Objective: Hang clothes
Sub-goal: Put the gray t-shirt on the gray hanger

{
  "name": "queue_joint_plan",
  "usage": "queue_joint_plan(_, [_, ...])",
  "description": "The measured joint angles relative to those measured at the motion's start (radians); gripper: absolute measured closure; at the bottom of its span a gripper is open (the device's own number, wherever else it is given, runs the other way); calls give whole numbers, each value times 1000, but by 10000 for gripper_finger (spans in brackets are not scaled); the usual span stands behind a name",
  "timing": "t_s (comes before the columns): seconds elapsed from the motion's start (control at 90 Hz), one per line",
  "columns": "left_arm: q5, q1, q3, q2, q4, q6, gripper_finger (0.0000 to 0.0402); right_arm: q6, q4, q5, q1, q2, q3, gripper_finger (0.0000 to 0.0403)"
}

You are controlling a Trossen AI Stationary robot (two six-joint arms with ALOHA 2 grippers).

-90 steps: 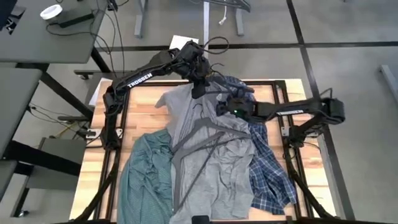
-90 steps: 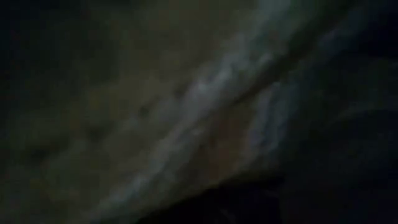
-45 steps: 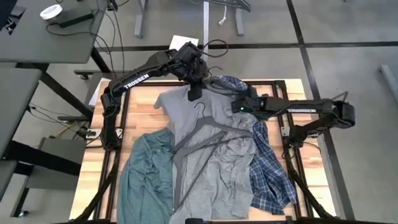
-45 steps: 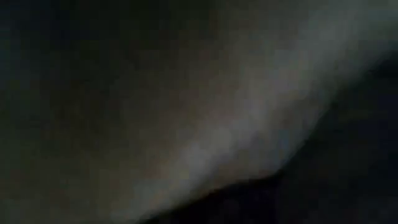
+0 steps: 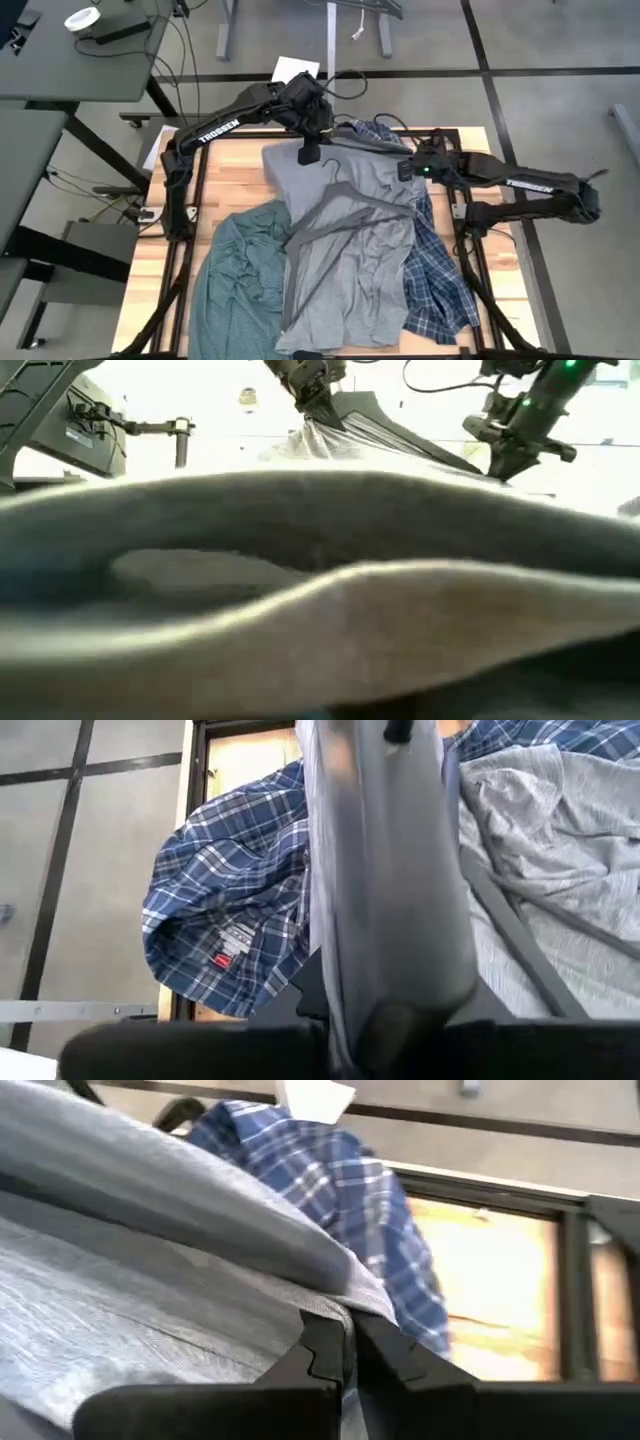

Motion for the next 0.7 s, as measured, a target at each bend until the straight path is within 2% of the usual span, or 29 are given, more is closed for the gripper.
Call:
queue_joint_plan(0.089, [11,0,0,0,-24,28,384,-44,-23,10,-28,-22,0,401])
queue_joint_plan(0.156, [-4,1,-8,2,-106,45,384,-100,-8,18,-62,-37,5,402])
queue_joint_plan(0.3, [-7,2,-9,1,-120,63,384,-149,46,-7,-113,-71,0,402])
queue_joint_plan(0.389, [-54,3,-11,1,-79,31,384,-189,116,-30,-112,-95,-1,402])
queue_joint_plan(0.467, [-91,5,-11,-2,-35,-6,384,-191,183,-79,-92,-98,-2,402])
queue_joint_plan(0.522, [-88,6,-11,-4,-10,-21,384,-199,265,-154,-73,-99,-3,403])
queue_joint_plan(0.633, [-34,4,-11,-6,35,-43,384,-218,495,-273,-27,-74,-3,403])
queue_joint_plan(0.7, [-2,1,-11,-6,61,-63,384,-221,600,-309,-3,-47,-3,403])
